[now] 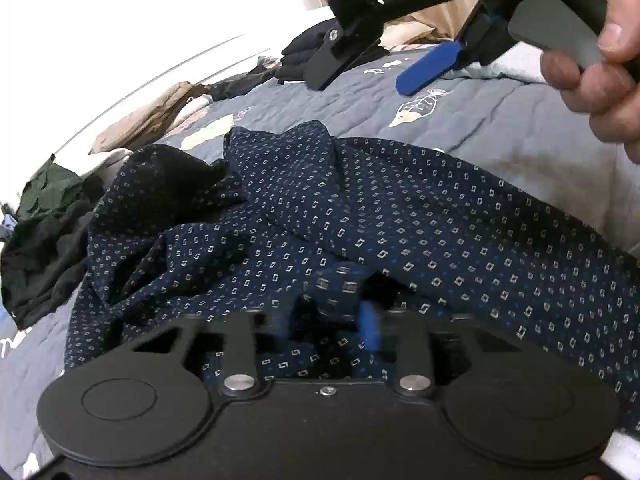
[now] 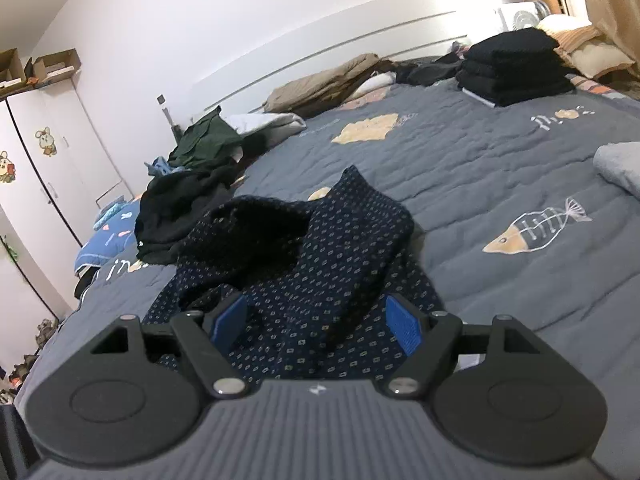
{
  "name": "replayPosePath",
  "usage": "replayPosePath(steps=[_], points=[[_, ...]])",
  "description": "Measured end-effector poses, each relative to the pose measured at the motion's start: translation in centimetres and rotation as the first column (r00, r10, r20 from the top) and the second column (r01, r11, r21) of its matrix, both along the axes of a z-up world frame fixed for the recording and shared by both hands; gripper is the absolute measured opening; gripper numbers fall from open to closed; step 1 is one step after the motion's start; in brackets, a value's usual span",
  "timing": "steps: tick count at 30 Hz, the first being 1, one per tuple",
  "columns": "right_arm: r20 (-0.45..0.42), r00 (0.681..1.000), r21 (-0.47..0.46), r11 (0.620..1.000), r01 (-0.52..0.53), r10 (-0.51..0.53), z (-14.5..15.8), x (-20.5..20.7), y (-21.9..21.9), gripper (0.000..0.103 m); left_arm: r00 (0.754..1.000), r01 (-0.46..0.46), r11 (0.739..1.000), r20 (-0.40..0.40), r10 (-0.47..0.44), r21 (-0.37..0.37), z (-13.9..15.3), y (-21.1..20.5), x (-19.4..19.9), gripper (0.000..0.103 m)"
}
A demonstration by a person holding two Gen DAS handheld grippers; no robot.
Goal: Fold clothes
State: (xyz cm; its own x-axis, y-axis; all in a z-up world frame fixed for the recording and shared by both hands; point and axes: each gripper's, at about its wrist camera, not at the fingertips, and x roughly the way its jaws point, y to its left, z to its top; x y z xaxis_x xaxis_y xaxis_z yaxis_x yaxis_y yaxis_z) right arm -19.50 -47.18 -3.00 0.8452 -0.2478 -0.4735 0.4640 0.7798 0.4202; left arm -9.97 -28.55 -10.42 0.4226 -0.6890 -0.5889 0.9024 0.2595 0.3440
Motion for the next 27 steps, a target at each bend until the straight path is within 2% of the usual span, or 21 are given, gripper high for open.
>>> replayPosePath(steps=[1,3,6,9,14,19,22,25,26,27], points=[[0.002,1.000,0.003,1.000,-0.004,0.004,0.0,0.1,0.0,0.076,1.000,-0.008,1.000,0.012,0.008,-0.010,0.1,0.1,0.1,0.025],[0.009,1.000,0.005,1.000,-0.003,0.003,0.0,0.1,0.1,0.076,0.999,-0.028,0.999,0.023,0.029,-0.025,0.4,0.2,0.5,0.014],[0.014,1.000,0.023,1.000,0.001,-0.001,-0.1,0.0,0.0,0.076,0.997,-0.065,0.997,-0.035,0.064,-0.050,0.9,0.5,1.6,0.005],[0.009,1.000,0.038,0.999,0.013,-0.013,-0.2,0.0,-0.3,0.076,0.992,-0.088,0.993,-0.098,0.080,-0.084,1.6,0.9,2.4,0.004],[0.016,0.999,0.068,0.997,0.035,-0.036,-0.2,-0.3,-0.7,0.076,0.979,-0.140,0.980,-0.164,0.116,-0.138,3.0,1.9,3.6,0.003],[0.021,0.998,0.070,0.996,0.049,-0.051,0.0,-0.7,-1.0,0.076,0.955,-0.243,0.949,-0.218,0.199,-0.200,5.6,4.5,6.1,0.003],[0.033,0.998,0.092,0.994,0.053,-0.057,0.1,-0.8,-1.3,0.077,0.939,-0.282,0.944,-0.253,0.233,-0.174,6.9,6.0,8.0,0.003],[0.040,0.998,0.110,0.993,0.052,-0.057,0.1,-0.7,-1.5,0.077,0.932,-0.279,0.952,-0.273,0.238,-0.123,6.8,7.0,8.0,0.005],[0.039,0.998,0.111,0.993,0.050,-0.054,0.1,-0.7,-1.5,0.077,0.933,-0.277,0.955,-0.267,0.240,-0.110,6.5,7.2,7.5,0.008],[0.035,0.998,0.108,0.993,0.045,-0.049,0.1,-0.6,-1.4,0.077,0.935,-0.272,0.958,-0.261,0.240,-0.095,6.1,7.3,7.0,0.021]])
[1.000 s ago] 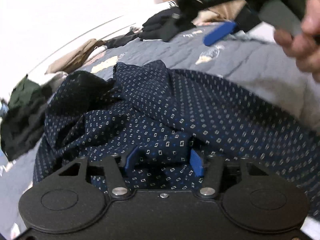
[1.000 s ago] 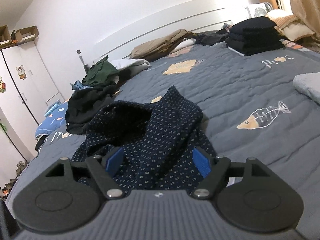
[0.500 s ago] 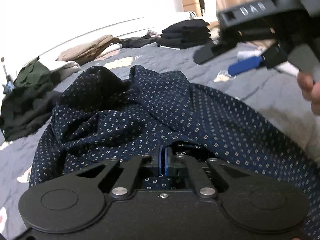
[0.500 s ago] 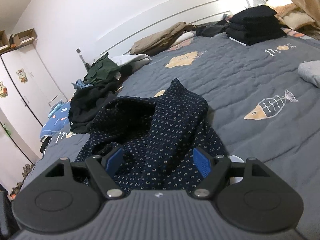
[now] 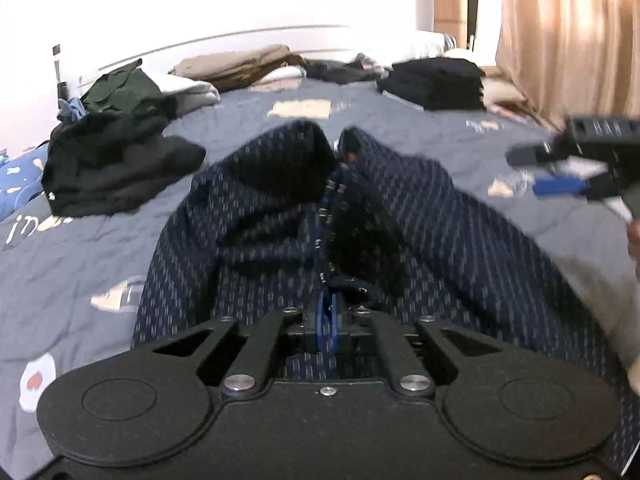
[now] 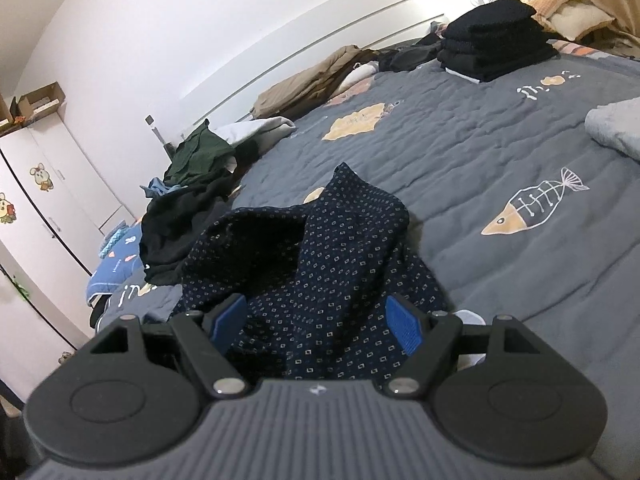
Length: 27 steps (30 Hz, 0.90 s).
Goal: Fold clothes
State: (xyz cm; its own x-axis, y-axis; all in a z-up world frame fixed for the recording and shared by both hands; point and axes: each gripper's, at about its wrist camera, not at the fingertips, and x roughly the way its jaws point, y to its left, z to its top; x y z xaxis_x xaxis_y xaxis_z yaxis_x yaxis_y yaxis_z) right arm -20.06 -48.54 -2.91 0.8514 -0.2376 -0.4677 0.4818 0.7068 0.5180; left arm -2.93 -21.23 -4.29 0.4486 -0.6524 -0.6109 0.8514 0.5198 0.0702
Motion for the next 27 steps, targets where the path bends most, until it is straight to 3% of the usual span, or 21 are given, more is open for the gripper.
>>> replayPosePath(steps=[1,2,3,8,14,19,23,27], points=[[-0.004,1.000,-0.003,1.000,-0.004,0.004,0.0,0.1,0.1,0.077,1.000,0.005,1.000,0.007,-0.006,0.018,-0.3,0.1,-0.5,0.032],[-0.008,1.000,-0.004,1.000,-0.007,0.006,-0.1,0.1,0.2,0.077,0.999,0.015,0.999,0.028,-0.016,0.033,-0.5,0.0,-1.0,0.059],[-0.012,1.000,-0.005,1.000,-0.009,0.009,-0.1,0.2,0.3,0.077,0.998,0.031,0.999,0.061,-0.033,0.038,-0.5,-0.1,-1.5,0.075],[-0.010,1.000,0.001,1.000,-0.010,0.010,0.0,0.1,0.2,0.077,0.989,0.124,0.992,0.083,-0.123,-0.008,-0.1,-0.4,-3.0,0.076],[-0.012,1.000,0.020,1.000,0.010,-0.010,-0.1,-0.1,-0.3,0.077,0.966,0.216,0.976,0.140,-0.217,0.020,-1.6,-2.3,-6.5,0.076],[-0.019,1.000,0.019,1.000,0.000,0.001,-0.1,-0.1,-0.3,0.077,0.912,0.221,0.967,0.324,-0.252,0.130,-4.2,-4.7,-9.1,0.076],[-0.023,0.999,0.016,0.999,-0.033,0.034,0.2,-0.3,-0.1,0.077,0.894,0.201,0.963,0.368,-0.256,0.180,-5.8,-5.2,-9.0,0.063],[-0.023,0.998,0.007,0.999,-0.052,0.052,0.4,-0.5,0.2,0.077,0.874,0.187,0.968,0.421,-0.242,0.166,-6.2,-5.3,-9.0,0.057]])
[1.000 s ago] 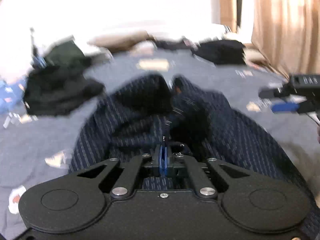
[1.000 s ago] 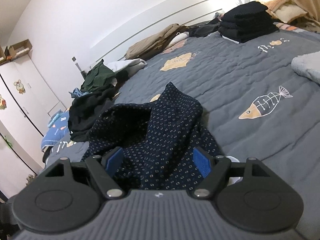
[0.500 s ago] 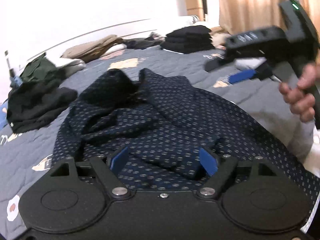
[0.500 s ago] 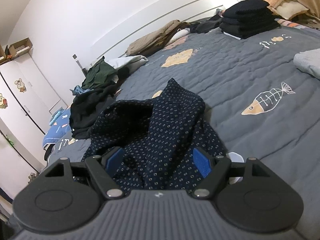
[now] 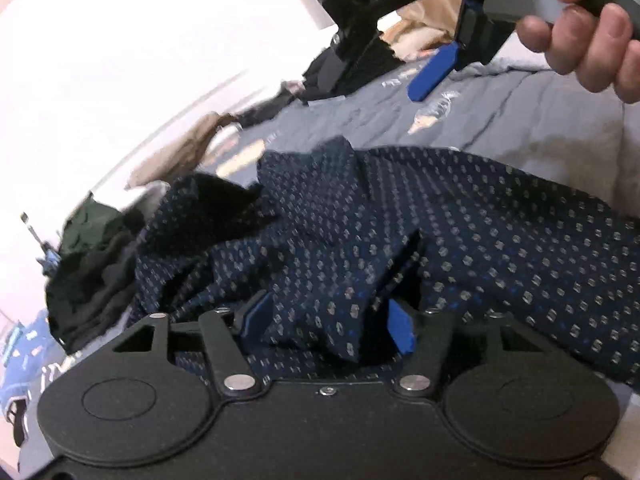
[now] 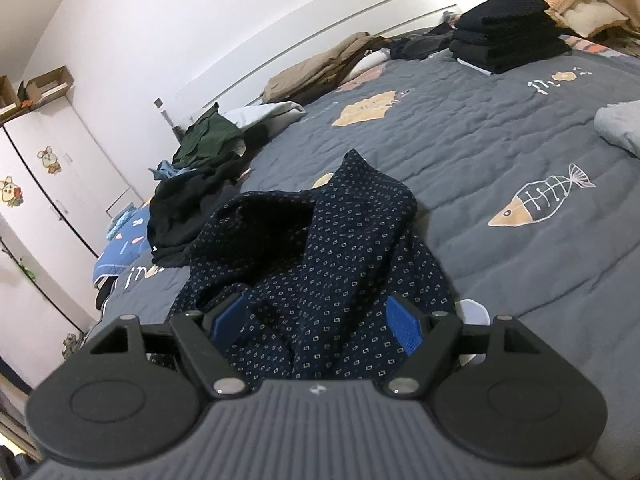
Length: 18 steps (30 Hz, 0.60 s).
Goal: Fold clothes
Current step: 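Lift the shirt edge with the left gripper while the right gripper hovers open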
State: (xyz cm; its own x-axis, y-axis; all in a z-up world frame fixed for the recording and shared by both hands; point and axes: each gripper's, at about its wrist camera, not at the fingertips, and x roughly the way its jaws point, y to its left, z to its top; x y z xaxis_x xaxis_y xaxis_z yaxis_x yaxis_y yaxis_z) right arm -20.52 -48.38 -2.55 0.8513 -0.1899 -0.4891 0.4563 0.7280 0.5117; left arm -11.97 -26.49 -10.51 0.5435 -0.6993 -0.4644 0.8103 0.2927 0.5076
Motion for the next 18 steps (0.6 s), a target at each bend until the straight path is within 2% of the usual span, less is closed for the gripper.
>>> replayPosePath(steps=[2,3,5,8,11,13,16,18], points=[[-0.001,1.000,0.002,1.000,-0.004,0.004,0.0,-0.1,0.0,0.077,1.000,0.008,1.000,0.017,-0.007,-0.012,-0.1,-0.2,-0.1,0.052],[-0.004,1.000,0.002,1.000,-0.005,0.005,-0.1,-0.1,0.0,0.077,1.000,0.010,1.000,0.009,-0.010,-0.010,-0.2,-0.4,-0.1,0.039],[-0.010,1.000,0.001,1.000,-0.006,0.006,-0.2,-0.2,0.0,0.077,0.999,0.008,1.000,-0.034,-0.008,0.001,-0.5,-0.8,0.3,0.022],[-0.014,1.000,-0.001,1.000,-0.007,0.007,-0.2,-0.2,0.0,0.077,0.994,-0.010,1.000,-0.109,0.010,-0.004,-0.5,-1.0,1.1,0.011],[-0.012,1.000,-0.004,1.000,-0.007,0.007,-0.2,-0.3,0.0,0.077,0.977,-0.073,0.995,-0.205,0.056,-0.073,1.3,-0.2,3.0,0.008],[-0.009,1.000,-0.002,1.000,-0.004,0.004,-0.1,-0.3,-0.1,0.077,0.957,-0.136,0.981,-0.275,0.094,-0.138,3.5,1.1,5.1,0.007],[-0.004,1.000,0.003,1.000,-0.001,0.001,-0.1,-0.3,-0.2,0.077,0.917,-0.248,0.944,-0.368,0.156,-0.219,7.3,4.1,9.7,0.007],[-0.004,1.000,0.005,1.000,0.000,0.000,-0.1,-0.2,-0.3,0.077,0.892,-0.323,0.912,-0.402,0.205,-0.252,9.5,6.6,12.9,0.007]])
